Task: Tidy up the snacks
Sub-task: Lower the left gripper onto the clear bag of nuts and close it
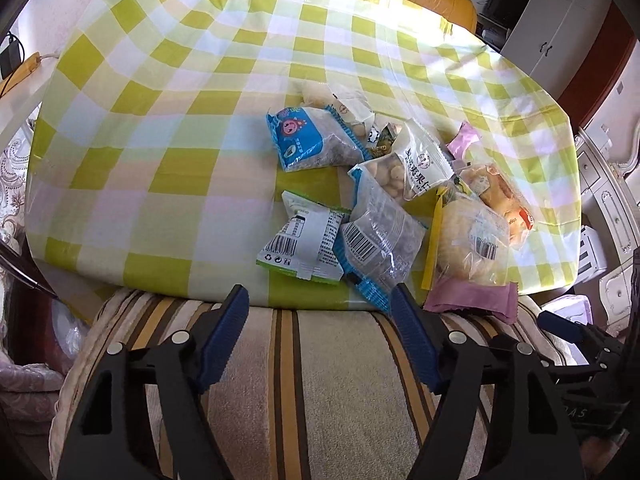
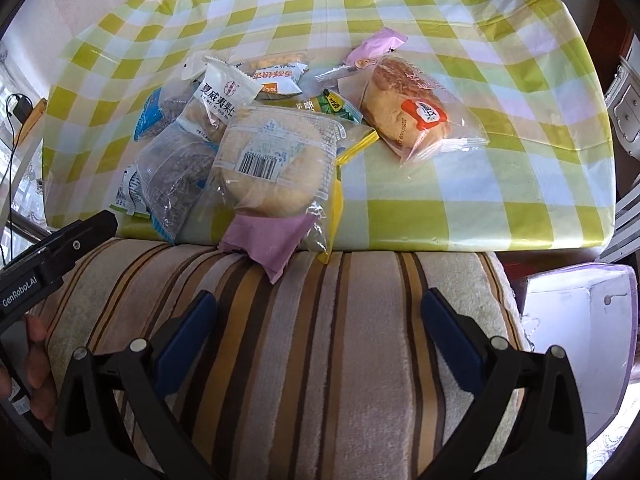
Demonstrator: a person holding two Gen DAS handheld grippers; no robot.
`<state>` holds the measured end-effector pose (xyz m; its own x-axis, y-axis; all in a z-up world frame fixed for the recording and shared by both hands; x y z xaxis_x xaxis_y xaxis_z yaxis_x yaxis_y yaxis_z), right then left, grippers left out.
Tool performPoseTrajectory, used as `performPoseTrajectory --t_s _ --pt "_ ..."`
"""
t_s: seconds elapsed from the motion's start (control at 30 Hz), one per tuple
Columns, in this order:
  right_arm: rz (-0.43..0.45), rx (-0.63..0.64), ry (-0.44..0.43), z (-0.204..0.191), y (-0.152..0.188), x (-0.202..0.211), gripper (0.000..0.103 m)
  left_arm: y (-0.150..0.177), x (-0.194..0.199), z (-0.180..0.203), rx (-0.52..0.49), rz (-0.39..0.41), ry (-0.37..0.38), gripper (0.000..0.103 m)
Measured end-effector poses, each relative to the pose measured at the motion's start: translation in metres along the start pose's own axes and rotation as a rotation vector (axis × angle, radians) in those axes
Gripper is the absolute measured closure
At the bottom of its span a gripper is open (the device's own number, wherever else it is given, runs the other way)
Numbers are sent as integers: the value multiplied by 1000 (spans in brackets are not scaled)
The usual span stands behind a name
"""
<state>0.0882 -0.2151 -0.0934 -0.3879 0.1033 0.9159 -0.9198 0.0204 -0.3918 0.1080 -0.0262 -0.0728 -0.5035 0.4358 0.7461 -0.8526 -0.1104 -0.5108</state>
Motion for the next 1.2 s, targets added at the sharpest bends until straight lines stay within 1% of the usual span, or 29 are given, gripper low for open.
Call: performPoseTrajectory --t_s 0.07,0.13,0.27,0.33,0.4,0.43,0.5,0.53,0.63,0.77,0.87,0.97,1.1,1.2 --pt "-20 -22 -32 4 -6 -5 1 -8 -3 9 -46 4 -5 32" --pt "-46 -58 -81 6 -10 -9 1 -15 -10 20 -107 -12 -14 32" --pt "-49 -101 -139 8 -21 -9 1 -23 -32 35 -199 -73 -28 32" --pt "-37 -103 -142 9 -26 -8 1 -21 -46 42 -249 -126 -37 32" --pt "-25 -101 -158 8 -28 -7 1 -19 -56 45 -287 -156 -59 32" --pt "-21 -100 -159 8 -29 -6 1 -18 -60 47 -304 -169 -62 38" --pt "-29 -89 -159 6 -29 -8 1 -18 -67 46 -331 -186 -97 45" --pt "-32 -82 -151 6 -29 -9 1 -18 -70 45 -337 -195 -110 51" --pt "-27 -87 -129 8 -31 -9 1 -21 -73 44 -344 -196 -121 53" --pt "-21 -116 -144 10 -32 -8 1 -23 -70 42 -329 -168 -107 61" --pt "4 -110 -118 8 -35 -4 1 -27 -64 42 -311 -132 -89 61" --pt "14 -89 -126 -1 -39 -2 1 -32 -54 42 -288 -85 -61 62" --pt "22 -71 -112 -12 -47 -3 1 -39 -37 38 -233 -13 -26 62" --pt "25 -55 -81 -18 -52 -8 1 -46 -20 33 -180 54 12 62"
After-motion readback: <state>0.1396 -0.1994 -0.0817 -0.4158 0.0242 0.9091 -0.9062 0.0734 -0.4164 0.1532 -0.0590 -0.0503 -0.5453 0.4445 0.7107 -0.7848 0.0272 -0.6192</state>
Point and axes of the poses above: each gripper's, at about its wrist camera, not at the fingertips, and x roughly against the way its jaws point, z to its right, y to its underside, the point moved 10 cm from there along -x, roughly the way its jaws point, and after that the axes turned 15 degrees about y, right-handed, at the moved point
